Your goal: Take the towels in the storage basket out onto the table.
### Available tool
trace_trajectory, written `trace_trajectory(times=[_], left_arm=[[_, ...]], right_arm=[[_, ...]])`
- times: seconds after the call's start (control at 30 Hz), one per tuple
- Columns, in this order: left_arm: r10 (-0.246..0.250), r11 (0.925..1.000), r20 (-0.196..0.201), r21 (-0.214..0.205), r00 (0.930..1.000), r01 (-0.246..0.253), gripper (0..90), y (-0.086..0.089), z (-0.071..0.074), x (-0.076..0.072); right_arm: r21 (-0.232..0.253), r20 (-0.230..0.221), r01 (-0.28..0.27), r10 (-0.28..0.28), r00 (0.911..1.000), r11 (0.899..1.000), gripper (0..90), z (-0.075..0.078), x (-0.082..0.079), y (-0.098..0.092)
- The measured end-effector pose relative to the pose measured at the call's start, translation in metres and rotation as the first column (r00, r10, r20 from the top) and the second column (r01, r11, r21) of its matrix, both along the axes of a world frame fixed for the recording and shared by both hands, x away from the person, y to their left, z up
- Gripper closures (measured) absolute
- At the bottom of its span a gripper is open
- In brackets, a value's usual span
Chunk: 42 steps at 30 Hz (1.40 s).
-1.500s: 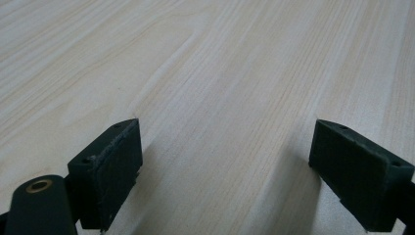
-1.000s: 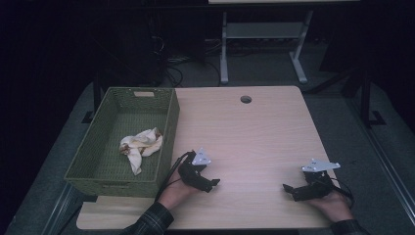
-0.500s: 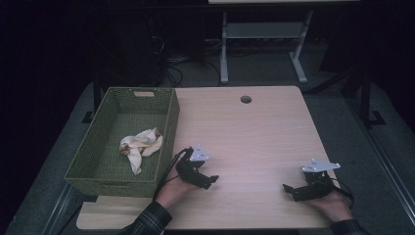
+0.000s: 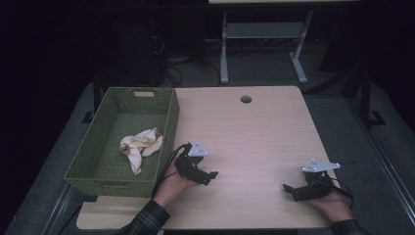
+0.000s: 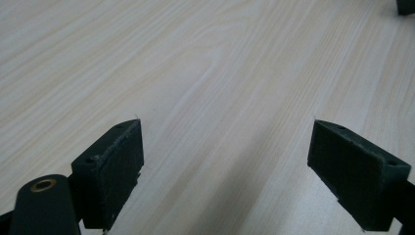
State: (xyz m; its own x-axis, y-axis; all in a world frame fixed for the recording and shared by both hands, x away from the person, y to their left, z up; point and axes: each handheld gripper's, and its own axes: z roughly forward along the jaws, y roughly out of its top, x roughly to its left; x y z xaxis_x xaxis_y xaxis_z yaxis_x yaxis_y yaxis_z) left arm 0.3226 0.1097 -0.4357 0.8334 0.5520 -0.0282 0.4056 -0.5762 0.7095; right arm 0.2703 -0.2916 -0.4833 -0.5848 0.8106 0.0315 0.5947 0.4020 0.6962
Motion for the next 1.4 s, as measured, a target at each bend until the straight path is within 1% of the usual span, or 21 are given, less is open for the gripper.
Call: trace_trajectory(times=[0.07,0.1,0.13,0.17,0.23,0.27,0.3,0.4,0.73,0.8,0.87,0.9,0.93,1.0,1.1,1.17,1.2,1.23,1.33,1.37,1.4], left_arm=[[-0.001,1.0,-0.003,-0.005,1.0,0.001,12.8,0.0,0.003,0.0],[-0.002,1.0,-0.001,0.001,1.0,0.002,12.7,0.0,0.007,0.0],[-0.002,1.0,-0.001,0.001,1.0,0.002,12.7,0.0,0.007,0.0],[-0.002,1.0,0.004,-0.008,1.0,0.002,12.7,0.0,0.011,0.0],[-0.004,1.0,0.003,-0.006,1.0,0.004,12.8,0.001,0.013,0.001],[-0.005,0.9999,0.001,-0.011,1.0,0.005,12.8,0.001,0.015,0.001],[-0.006,1.0,0.004,-0.006,1.0,0.006,12.8,0.0,0.018,0.002],[-0.01,1.0,0.007,-0.001,0.9999,0.01,12.8,0.0,0.02,0.002],[-0.013,0.9999,-0.004,0.0,0.9999,0.013,12.7,0.0,0.033,0.004],[-0.016,0.9999,-0.004,0.002,0.9999,0.016,12.7,0.001,0.036,0.005],[-0.013,0.9999,-0.008,-0.007,0.9999,0.013,12.7,0.001,0.04,0.006],[-0.013,0.9998,-0.011,-0.013,0.9999,0.012,12.7,0.002,0.045,0.007],[-0.013,0.9998,-0.011,-0.013,0.9999,0.012,12.7,0.002,0.045,0.007],[-0.014,0.9999,-0.01,-0.008,0.9999,0.014,12.7,0.002,0.049,0.008],[-0.013,0.9999,-0.007,-0.008,0.9999,0.013,12.7,0.006,0.056,0.009],[-0.012,0.9998,-0.013,-0.013,0.9999,0.012,12.7,0.008,0.059,0.011],[-0.015,0.9999,-0.014,-0.005,0.9998,0.015,12.7,0.01,0.061,0.012],[-0.012,0.9999,-0.016,-0.009,0.9998,0.012,12.7,0.013,0.064,0.013],[-0.018,0.9998,-0.02,0.001,0.9996,0.018,12.7,0.015,0.065,0.015],[-0.012,0.9999,-0.028,-0.007,0.9995,0.012,12.7,0.015,0.065,0.016],[-0.02,0.9996,-0.032,-0.018,0.9993,0.019,12.7,0.016,0.066,0.016]], right_arm=[[0.001,0.0,0.001,-0.001,1.0,1.0,0.0,0.0,0.0,0.0],[0.0,0.001,0.0,0.0,1.0,1.0,0.0,0.0,0.0,0.0],[0.0,0.001,0.0,0.0,1.0,1.0,0.0,0.0,0.0,0.0],[0.001,-0.002,0.002,-0.002,1.0,1.0,0.0,0.0,0.0,0.0],[0.002,-0.001,0.003,-0.003,1.0,1.0,0.0,0.0,0.0,0.0],[0.002,-0.001,0.003,-0.003,1.0,1.0,0.0,0.0,0.0,0.0],[0.002,-0.002,0.004,-0.004,1.0,1.0,0.0,0.0,0.0,0.0],[0.002,-0.002,0.004,-0.004,1.0,1.0,0.0,0.0,0.0,0.0],[0.002,-0.002,0.006,-0.006,1.0,1.0,0.0,0.0,0.0,0.0],[0.002,-0.002,0.006,-0.006,1.0,1.0,0.0,0.0,0.0,0.0],[0.0,-0.001,0.005,-0.005,1.0,1.0,0.0,0.0,0.0,0.0],[0.001,-0.003,0.006,-0.006,1.0,1.0,0.0,0.0,0.0,0.0],[0.001,-0.003,0.006,-0.006,1.0,1.0,0.0,0.0,0.0,0.0],[0.001,-0.003,0.007,-0.007,1.0,1.0,0.0,0.0,0.0,0.0],[0.001,-0.002,0.007,-0.007,1.0,1.0,0.0,0.0,0.0,0.0],[0.001,-0.002,0.007,-0.007,1.0,1.0,0.0,0.0,0.0,0.0],[0.001,-0.002,0.007,-0.007,1.0,1.0,0.0,0.0,0.0,0.0],[0.0,-0.002,0.006,-0.006,1.0,1.0,0.0,0.0,0.0,0.0],[0.001,-0.002,0.007,-0.007,1.0,1.0,0.0,0.0,0.0,0.0],[0.0,-0.002,0.007,-0.007,1.0,1.0,0.0,0.0,0.0,0.0],[0.0,-0.002,0.006,-0.006,1.0,1.0,0.0,0.0,0.0,0.0]])
